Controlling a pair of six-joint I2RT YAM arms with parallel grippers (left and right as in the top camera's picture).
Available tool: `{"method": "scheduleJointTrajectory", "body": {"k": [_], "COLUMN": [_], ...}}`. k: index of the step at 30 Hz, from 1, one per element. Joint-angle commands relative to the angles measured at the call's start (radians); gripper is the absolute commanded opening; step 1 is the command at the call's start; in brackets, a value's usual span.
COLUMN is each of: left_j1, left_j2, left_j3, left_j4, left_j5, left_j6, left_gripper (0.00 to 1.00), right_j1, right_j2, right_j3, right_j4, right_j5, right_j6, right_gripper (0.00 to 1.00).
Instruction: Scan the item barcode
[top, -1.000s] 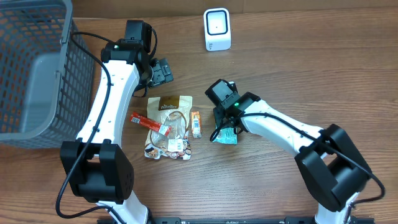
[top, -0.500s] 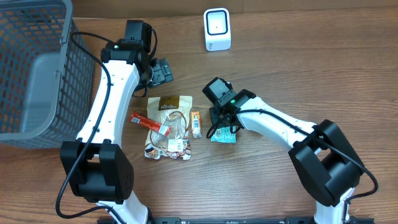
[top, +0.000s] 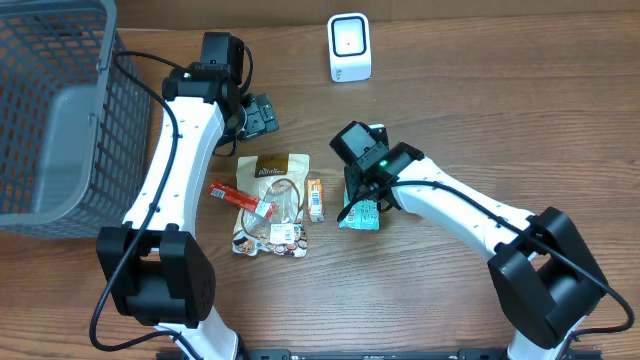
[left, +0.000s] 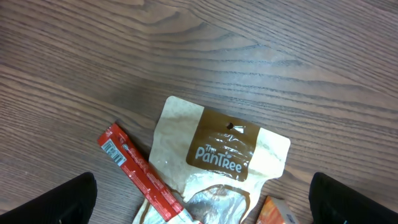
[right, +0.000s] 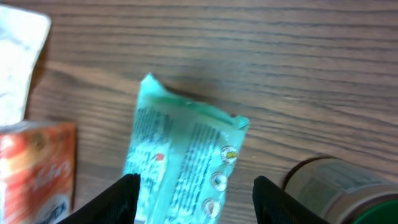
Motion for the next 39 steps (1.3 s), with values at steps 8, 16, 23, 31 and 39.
{"method": "scheduleJointTrajectory", "body": {"k": [8,16,23,31,39], "left_j1": [-0.001,-0.001,-0.001,-0.001,-0.001], "left_j2": [-0.016,-0.016,-0.016,-0.016,-0.016], "left_j3": [0.012,0.012,0.012,0.012,0.012], "left_j4": [0.001,0.001,0.001,0.001,0.001], "left_j5": [-0.01,-0.01,-0.01,-0.01,-0.01], "left_j6": [0.011,0.011,0.011,0.011,0.011], "left_gripper": [0.99,1.0,1.0,1.0,1.0], "right_j1": [0.003,0.003,0.004,0.004,0.004], "right_j2": [-0.02,-0.02,-0.02,-0.02,-0.02], "right_j3": [-0.114,-0.169,-0.169,-0.169,-0.169], "right_j4": [0.134,0.231,0.226,0.22,0.219], "right_j5": [0.016,-0.095,-0.158,-0.193,-0.217], "right_j6": [0.143,0.187,0.185,0.169,0.046], "right_gripper": [0.65,0.7,0.7,0.7,0.71]}}
